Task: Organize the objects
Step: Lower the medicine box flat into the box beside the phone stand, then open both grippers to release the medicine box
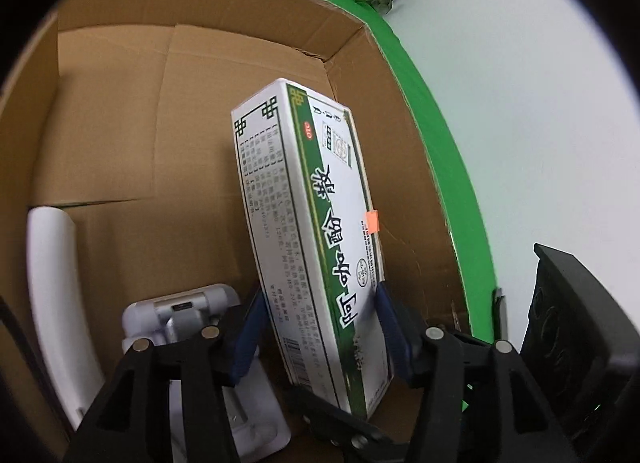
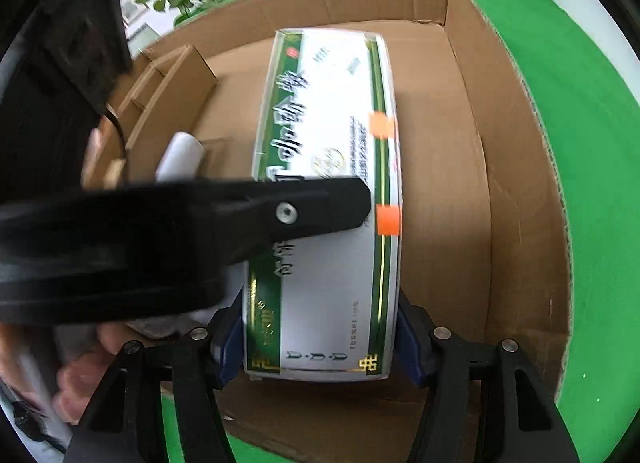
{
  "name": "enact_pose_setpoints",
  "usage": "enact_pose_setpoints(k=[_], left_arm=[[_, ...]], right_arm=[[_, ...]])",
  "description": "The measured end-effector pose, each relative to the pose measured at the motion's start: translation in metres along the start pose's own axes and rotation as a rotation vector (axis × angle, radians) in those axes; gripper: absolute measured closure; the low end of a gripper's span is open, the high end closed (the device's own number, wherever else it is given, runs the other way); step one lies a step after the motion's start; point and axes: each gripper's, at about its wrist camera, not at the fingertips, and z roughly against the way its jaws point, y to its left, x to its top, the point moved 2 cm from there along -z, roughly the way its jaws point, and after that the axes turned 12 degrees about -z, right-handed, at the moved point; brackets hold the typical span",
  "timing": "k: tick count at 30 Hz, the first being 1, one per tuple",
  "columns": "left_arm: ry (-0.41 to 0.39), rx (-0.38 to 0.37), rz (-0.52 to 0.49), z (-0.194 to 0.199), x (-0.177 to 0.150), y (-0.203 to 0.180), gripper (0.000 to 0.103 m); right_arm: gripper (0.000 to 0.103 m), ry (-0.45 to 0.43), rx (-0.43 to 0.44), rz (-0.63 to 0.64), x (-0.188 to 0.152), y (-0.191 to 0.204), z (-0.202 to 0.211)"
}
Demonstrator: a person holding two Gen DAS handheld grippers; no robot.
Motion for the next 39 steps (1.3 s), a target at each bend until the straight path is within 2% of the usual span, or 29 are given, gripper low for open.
enact_pose_setpoints(k=[3,6,8,9,10,15,16,19,21,23,29,32,34,35,37,39], left_arm=[[-0.013,0.084,-0.014,0.016,0.001,0.000,0.047],[-0.053,0.111,-0.036,0.038,-0.002,-0.001,0.047],[-0.094,0.143,-0.070,0.057,-0.007,-0.004,0.047],[-0.113,0.152,-0.083,0.068,-0.010,-0.005,0.047],[-0.123,0.157,-0.090,0.074,-0.013,-0.006,0.047],[-0.201,0.176,-0.126,0.109,-0.034,-0.015,0.047],[-0.212,0.184,-0.131,0.116,-0.038,-0.015,0.047],[-0.247,0.226,-0.147,0.135,-0.045,-0.010,0.047],[-0.261,0.241,-0.147,0.142,-0.052,-0.008,0.047],[-0.271,0.250,-0.143,0.153,-0.060,-0.001,0.047],[-0.302,0.295,-0.136,0.164,-0.082,0.010,0.047],[-0.336,0.363,-0.151,0.162,-0.091,0.014,0.047],[-0.379,0.455,-0.171,0.165,-0.101,0.014,0.047],[-0.403,0.505,-0.181,0.168,-0.107,0.013,0.046],[-0.456,0.599,-0.191,0.176,-0.120,0.012,0.027],[-0.567,0.726,-0.186,0.183,-0.139,0.010,0.022]], right_arm=[[0.044,-0.002,0.000,-0.009,0.002,0.003,0.002],[0.042,0.000,-0.002,-0.036,0.006,0.005,0.003],[0.033,0.017,0.022,-0.052,0.004,-0.001,0.000],[0.023,0.034,0.044,-0.057,0.004,0.001,0.000],[0.023,0.047,0.055,-0.052,0.000,0.001,0.001],[0.023,0.006,-0.001,-0.032,-0.008,-0.010,0.006],[0.023,-0.006,-0.006,-0.033,-0.014,-0.020,0.003],[0.024,-0.019,-0.012,-0.028,-0.012,-0.015,-0.001],[0.029,0.004,-0.019,-0.029,-0.009,-0.008,-0.014],[0.029,0.008,-0.041,-0.027,-0.015,-0.007,-0.016],[0.029,0.036,-0.022,-0.049,-0.021,-0.013,-0.006],[0.026,0.037,-0.049,-0.033,-0.020,-0.007,-0.009],[0.023,0.003,-0.085,-0.011,-0.023,-0.001,-0.002],[0.018,-0.034,-0.101,0.004,-0.030,-0.003,0.009],[0.008,-0.180,-0.116,0.049,-0.043,0.006,0.037],[0.001,-0.357,-0.103,0.068,-0.061,0.015,0.062]])
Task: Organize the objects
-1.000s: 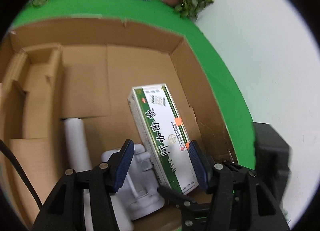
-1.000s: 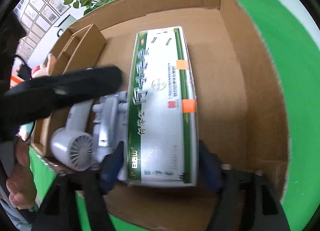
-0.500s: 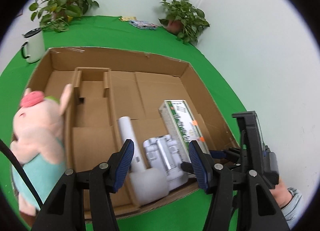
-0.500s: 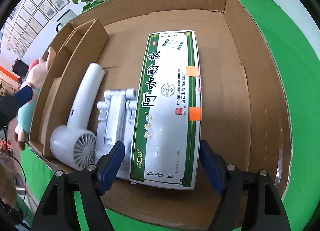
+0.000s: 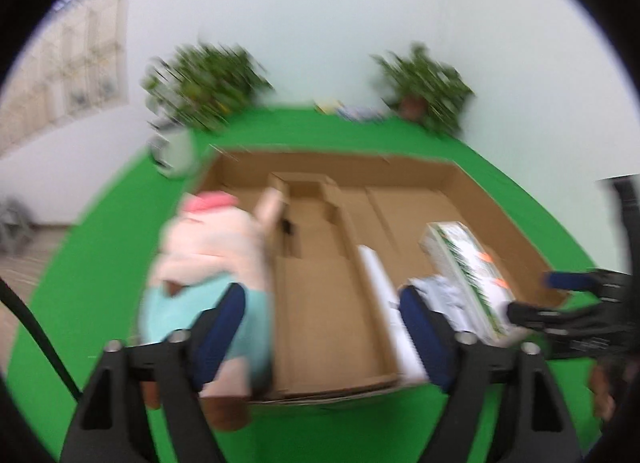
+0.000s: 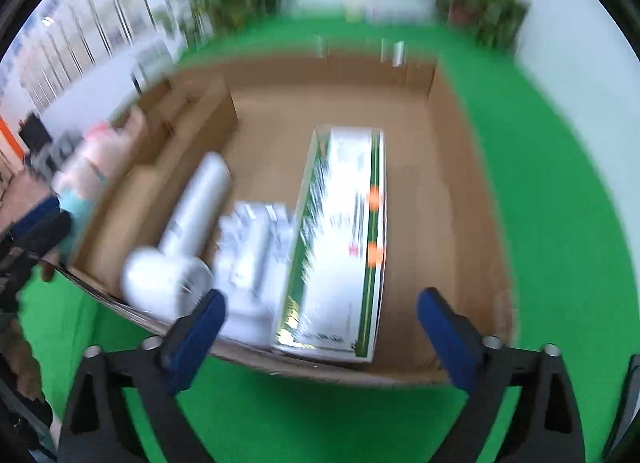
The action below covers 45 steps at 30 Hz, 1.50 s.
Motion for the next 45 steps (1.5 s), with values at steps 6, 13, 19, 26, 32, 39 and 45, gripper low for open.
enact_pose_setpoints(k=[6,13,19,26,32,39,45], left_arm=[[-0.043,0.180,-0.039,0.006,-0.038,-0.011,0.021],[-0.041,0.230,-0.066,-0.008,-0.046,-0.021,0.017],[-0.031,0.218,-0.053,-0.012,-0.046,-0.019,0.014],[-0.029,0.213,-0.046,-0.014,-0.046,-0.018,0.013],[-0.026,0.219,-0.050,-0.014,-0.046,-0.018,0.013],[-0.020,0.225,-0.053,-0.014,-0.047,-0.019,0.013],[-0.021,0.222,-0.049,-0.014,-0.047,-0.019,0.013]], right_arm=[[0.001,-0.415,-0.072,0.004,-0.055,0.021,0.042],[0.001,-0.394,-0.024,-0.042,-0.067,0.044,0.012],[0.000,-0.411,-0.077,-0.021,-0.065,0.056,-0.011],[0.000,-0.411,-0.078,-0.022,-0.064,0.055,-0.009],[0.000,-0.410,-0.074,-0.024,-0.066,0.051,-0.005],[0.000,-0.411,-0.072,-0.025,-0.066,0.051,-0.006],[0.000,-0.412,-0.074,-0.026,-0.066,0.053,-0.006]])
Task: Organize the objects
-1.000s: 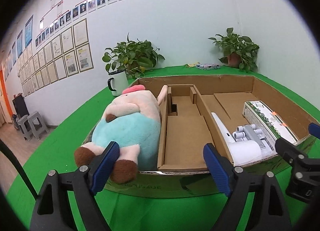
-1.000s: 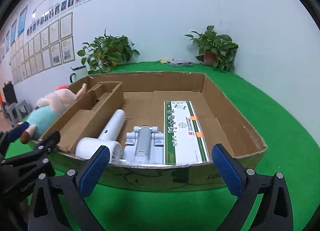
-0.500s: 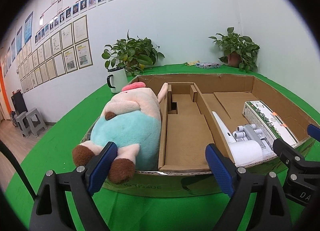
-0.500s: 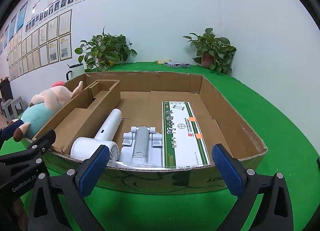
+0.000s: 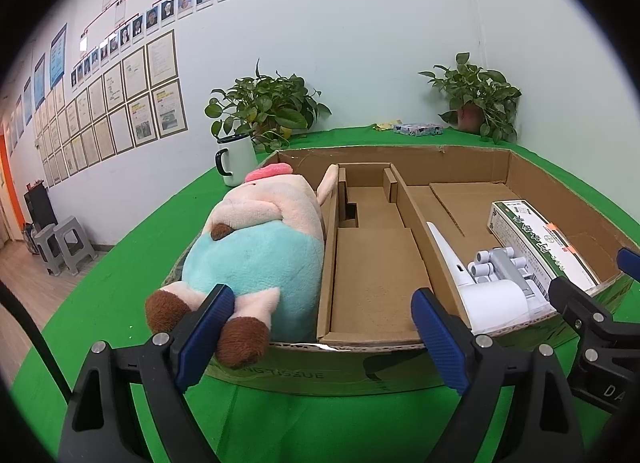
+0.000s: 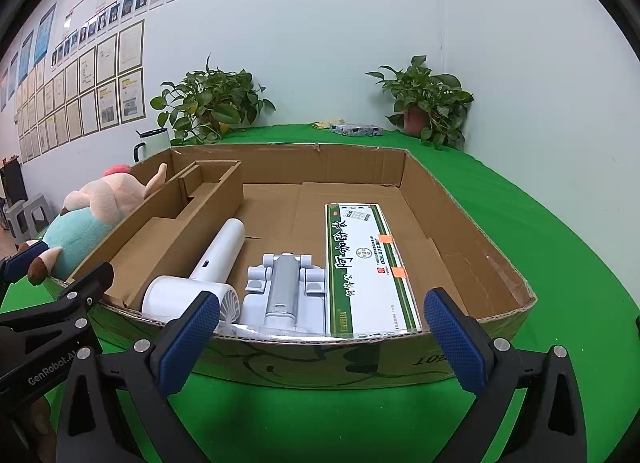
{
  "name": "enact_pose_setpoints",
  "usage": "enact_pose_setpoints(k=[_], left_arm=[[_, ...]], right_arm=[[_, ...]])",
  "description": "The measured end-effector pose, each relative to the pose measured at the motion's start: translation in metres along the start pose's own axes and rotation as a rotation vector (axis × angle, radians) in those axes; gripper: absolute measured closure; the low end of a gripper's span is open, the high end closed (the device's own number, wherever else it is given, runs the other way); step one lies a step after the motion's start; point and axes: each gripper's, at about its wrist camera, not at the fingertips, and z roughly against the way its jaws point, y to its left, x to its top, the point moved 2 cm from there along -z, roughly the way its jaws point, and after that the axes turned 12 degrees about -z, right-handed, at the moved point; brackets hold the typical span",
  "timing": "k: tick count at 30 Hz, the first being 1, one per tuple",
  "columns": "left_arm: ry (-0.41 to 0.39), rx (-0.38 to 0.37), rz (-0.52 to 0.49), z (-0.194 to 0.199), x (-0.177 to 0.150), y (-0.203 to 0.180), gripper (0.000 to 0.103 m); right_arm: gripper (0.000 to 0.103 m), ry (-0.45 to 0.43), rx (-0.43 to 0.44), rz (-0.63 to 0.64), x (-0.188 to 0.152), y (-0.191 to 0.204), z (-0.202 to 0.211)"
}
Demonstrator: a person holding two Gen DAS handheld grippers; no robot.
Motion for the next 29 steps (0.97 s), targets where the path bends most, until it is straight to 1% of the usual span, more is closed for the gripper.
enact_pose_setpoints(k=[3,7,10,29], left_arm=[[0.006,-0.006,0.012,-0.0008,-0.0005,0.0015,0.010],[0.017,-0.036,0.052,-0.0034,-0.0024,0.0079,0.006],[0.021,-0.024,0.041,-0.0029,-0.0019,0.0041,0.005],[0.024,-0.026,0.042,-0.0011,-0.0017,0.0022,0.003]], right_arm=[[0.000,0.000,0.000,0.000,0.0000,0.0002,0.0000],[0.000,0.000,0.000,0.001,0.0003,0.0003,0.0009],[0.000,0.000,-0.001,0.001,0.0002,0.0005,0.0014],[0.000,0.000,-0.005,0.004,-0.0005,0.0024,0.0018]])
